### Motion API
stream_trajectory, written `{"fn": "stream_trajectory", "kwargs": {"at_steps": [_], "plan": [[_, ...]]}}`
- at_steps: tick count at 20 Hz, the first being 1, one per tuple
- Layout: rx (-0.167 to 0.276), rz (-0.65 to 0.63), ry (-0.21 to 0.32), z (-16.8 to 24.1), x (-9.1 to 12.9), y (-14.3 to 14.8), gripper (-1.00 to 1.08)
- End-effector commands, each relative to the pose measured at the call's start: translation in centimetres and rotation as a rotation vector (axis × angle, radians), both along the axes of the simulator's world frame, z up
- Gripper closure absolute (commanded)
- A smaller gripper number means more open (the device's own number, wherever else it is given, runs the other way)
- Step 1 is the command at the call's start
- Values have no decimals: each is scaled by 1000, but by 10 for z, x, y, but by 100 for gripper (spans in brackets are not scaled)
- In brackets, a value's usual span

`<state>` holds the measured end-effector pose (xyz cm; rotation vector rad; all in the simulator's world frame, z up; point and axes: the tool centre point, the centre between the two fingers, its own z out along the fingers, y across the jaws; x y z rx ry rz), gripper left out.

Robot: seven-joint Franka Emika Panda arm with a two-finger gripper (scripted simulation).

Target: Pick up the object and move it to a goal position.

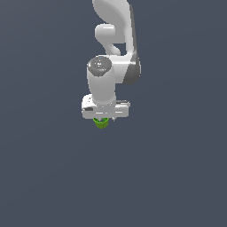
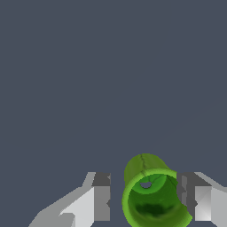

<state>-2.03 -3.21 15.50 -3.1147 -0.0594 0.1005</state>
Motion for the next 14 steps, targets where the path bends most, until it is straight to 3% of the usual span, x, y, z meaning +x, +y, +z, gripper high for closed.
{"fn": "stream_trajectory", "kwargs": {"at_steps": [1, 14], "plan": [[2, 23, 1, -4, -3, -6, -20], [25, 230, 9, -32, -36, -54, -20]]}}
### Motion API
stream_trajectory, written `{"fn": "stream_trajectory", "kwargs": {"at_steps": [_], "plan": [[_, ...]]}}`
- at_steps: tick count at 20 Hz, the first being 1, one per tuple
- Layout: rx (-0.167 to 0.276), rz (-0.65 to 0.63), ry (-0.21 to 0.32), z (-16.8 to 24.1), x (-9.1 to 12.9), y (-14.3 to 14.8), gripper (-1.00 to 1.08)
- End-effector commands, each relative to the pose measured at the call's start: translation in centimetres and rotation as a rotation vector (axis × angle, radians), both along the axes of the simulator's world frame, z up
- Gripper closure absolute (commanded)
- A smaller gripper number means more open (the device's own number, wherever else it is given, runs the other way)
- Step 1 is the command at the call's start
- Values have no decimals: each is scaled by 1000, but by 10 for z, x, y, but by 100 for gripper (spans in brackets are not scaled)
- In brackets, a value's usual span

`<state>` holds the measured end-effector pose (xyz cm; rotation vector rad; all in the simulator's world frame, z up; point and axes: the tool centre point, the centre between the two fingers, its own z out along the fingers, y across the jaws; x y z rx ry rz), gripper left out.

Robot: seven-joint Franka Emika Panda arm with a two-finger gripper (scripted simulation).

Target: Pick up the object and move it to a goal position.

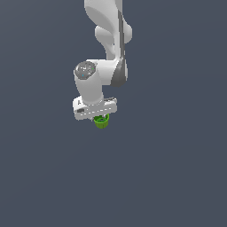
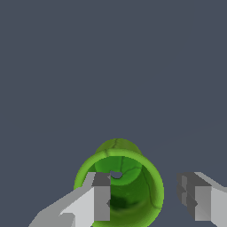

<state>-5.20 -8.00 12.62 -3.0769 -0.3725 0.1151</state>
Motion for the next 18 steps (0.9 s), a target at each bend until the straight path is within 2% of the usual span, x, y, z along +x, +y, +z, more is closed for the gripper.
{"fn": "stream_trajectory", "kwargs": {"at_steps": [1, 10, 18], "plan": [[5, 43, 1, -6, -7, -9, -20], [19, 146, 4, -19, -26, -30, -20], [23, 175, 4, -23, -32, -36, -20]]}}
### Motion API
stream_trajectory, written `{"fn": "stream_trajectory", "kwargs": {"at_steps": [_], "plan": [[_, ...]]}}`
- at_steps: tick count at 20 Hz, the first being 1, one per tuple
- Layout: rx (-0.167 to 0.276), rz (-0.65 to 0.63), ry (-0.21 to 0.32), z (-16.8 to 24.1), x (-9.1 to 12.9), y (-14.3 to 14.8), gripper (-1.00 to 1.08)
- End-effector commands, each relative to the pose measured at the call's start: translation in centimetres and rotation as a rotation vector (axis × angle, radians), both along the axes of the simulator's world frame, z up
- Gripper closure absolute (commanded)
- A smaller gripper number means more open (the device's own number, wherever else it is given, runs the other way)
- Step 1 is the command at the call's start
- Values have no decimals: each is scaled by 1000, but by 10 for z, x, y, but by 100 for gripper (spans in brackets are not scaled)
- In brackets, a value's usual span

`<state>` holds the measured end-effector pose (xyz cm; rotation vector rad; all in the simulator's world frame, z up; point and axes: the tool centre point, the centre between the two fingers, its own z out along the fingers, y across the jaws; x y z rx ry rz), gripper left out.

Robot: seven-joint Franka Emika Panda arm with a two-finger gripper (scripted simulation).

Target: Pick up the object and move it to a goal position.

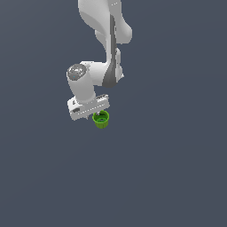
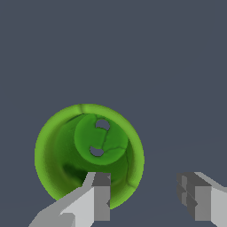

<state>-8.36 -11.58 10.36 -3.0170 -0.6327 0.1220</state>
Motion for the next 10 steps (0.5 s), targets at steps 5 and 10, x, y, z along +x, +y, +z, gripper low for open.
{"fn": "stream_trajectory", "kwargs": {"at_steps": [5, 10], "plan": [[0, 1, 0, -6, -1, 0, -20], [0, 3, 0, -24, -3, 1, -20]]}}
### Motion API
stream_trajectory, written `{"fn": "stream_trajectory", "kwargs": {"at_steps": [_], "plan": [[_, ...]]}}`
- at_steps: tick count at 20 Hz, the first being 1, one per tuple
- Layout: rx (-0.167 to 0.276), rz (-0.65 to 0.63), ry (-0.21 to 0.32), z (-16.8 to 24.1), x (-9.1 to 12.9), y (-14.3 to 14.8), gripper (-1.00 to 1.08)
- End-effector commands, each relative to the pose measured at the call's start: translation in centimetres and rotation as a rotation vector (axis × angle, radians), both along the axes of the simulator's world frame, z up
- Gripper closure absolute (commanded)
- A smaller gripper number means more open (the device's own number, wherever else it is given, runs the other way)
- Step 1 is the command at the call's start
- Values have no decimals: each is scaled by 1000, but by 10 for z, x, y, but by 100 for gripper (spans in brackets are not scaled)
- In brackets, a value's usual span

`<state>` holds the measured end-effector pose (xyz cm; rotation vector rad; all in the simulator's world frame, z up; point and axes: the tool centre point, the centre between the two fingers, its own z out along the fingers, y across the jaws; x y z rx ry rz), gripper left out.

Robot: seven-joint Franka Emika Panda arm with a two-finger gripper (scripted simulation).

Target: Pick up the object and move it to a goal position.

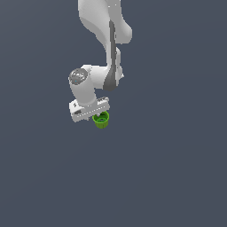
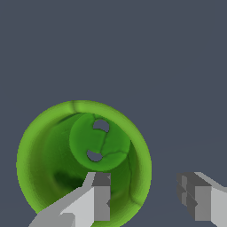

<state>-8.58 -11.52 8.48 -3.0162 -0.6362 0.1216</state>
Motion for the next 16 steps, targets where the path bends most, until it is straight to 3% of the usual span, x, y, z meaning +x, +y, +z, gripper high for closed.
{"fn": "stream_trajectory", "kwargs": {"at_steps": [1, 4, 5, 16], "plan": [[0, 1, 0, -8, -1, 0, -20], [0, 1, 0, -11, -2, 0, -20], [0, 1, 0, -11, -2, 0, 108], [0, 1, 0, -11, -2, 0, 108]]}}
